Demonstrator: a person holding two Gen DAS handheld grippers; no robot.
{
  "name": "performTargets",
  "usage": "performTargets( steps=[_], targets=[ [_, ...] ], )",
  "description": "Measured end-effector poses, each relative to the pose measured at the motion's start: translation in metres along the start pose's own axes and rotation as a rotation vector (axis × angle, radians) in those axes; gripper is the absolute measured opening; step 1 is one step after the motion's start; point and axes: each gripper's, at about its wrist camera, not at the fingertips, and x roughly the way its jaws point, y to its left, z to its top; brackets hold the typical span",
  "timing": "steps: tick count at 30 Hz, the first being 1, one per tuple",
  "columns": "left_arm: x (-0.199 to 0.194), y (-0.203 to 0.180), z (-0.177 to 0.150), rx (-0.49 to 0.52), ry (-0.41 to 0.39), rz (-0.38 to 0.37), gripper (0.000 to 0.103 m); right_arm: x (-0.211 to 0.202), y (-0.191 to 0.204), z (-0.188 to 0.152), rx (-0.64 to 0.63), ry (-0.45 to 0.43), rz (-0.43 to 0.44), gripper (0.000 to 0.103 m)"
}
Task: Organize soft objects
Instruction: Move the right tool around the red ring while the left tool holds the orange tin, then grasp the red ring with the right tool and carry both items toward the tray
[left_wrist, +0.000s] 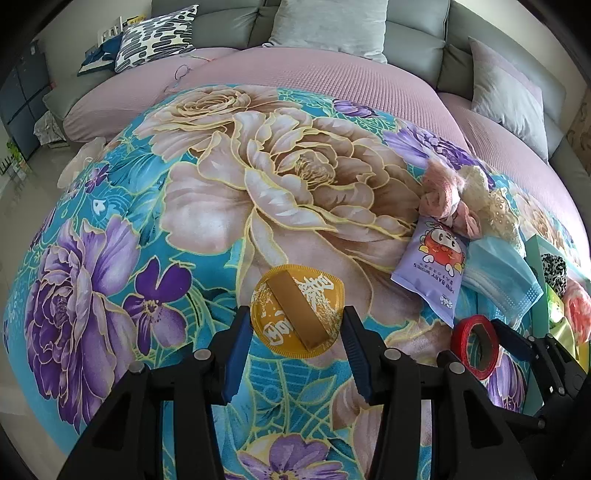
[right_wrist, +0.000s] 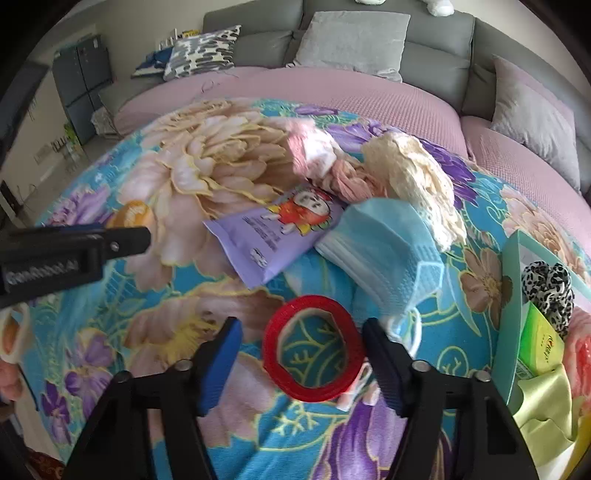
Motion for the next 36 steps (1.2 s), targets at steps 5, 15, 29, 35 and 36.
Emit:
performTargets(
  steps=[5,15,29,35,36],
  targets=[
    [0.0,-0.003,0.0,0.01,0.002,0.004,0.05,0.001,-0.004,-0.004,0.011,0.002,0.009,0.063],
    [0.004,-0.007,-0.001,0.026,0.012,0.019,0.05,0.001,-0.007,-0.005,0.02,-0.007,0.011,0.057],
    [-0.011,-0.019,0.0,0.054,-0.025,0.037,0.05,-0.025,-0.017,-0.003,0.065,-0.064,0.038,0.056],
    [-0.028,-0.027,0.002,0.066,-0.067,0.041,0.05,-0.057,-0.022,-0.002,0.1,-0.148,0.098,0.056],
    [-0.031,-0.029,0.002,0.069,-0.075,0.042,0.05,-0.064,-0.023,-0.001,0.104,-0.168,0.106,0.056]
  ],
)
